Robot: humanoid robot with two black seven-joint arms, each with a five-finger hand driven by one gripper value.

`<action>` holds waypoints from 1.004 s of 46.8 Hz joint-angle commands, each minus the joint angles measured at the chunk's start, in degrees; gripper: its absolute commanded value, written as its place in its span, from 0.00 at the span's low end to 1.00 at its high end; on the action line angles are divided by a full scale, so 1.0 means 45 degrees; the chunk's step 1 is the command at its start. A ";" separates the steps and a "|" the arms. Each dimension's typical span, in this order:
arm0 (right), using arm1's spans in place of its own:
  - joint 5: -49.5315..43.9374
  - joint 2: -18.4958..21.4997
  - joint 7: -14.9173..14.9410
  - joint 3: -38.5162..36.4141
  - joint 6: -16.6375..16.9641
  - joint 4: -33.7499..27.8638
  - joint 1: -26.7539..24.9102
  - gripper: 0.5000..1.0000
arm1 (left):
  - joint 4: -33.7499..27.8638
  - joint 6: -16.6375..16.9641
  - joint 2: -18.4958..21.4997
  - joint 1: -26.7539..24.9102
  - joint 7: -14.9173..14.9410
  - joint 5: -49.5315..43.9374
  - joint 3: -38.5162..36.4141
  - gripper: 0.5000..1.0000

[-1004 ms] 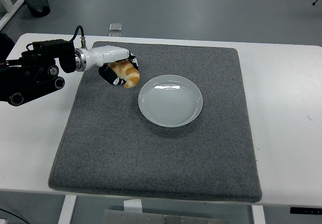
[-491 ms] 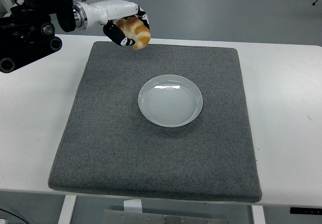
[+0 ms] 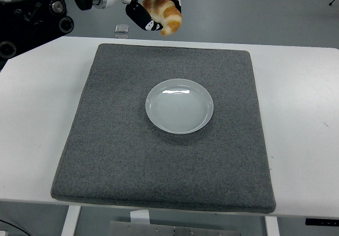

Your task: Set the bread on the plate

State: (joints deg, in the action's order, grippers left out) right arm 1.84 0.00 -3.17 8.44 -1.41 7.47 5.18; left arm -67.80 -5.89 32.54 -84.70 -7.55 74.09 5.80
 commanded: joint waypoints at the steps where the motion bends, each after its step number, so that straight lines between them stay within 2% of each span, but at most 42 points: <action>1: 0.0001 0.0000 0.0000 0.0000 0.0000 0.0000 0.0001 0.86 | -0.0129 0.0001 -0.0219 -0.0005 -0.0021 0.0000 -0.0001 0.00; 24: 0.0001 0.0000 0.0000 0.0000 0.0000 0.0000 0.0001 0.86 | -0.0481 -0.0078 -0.1859 0.0307 -0.0002 0.0312 -0.0313 0.00; 47: 0.0001 0.0000 0.0000 0.0000 0.0000 0.0000 0.0001 0.86 | -0.0071 -0.0058 -0.2289 0.2182 -0.0002 0.2206 -0.0801 0.00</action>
State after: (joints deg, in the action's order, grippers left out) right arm 1.84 0.00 -3.17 8.44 -1.41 7.46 5.13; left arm -68.44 -6.15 22.67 -76.04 -7.59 82.89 2.16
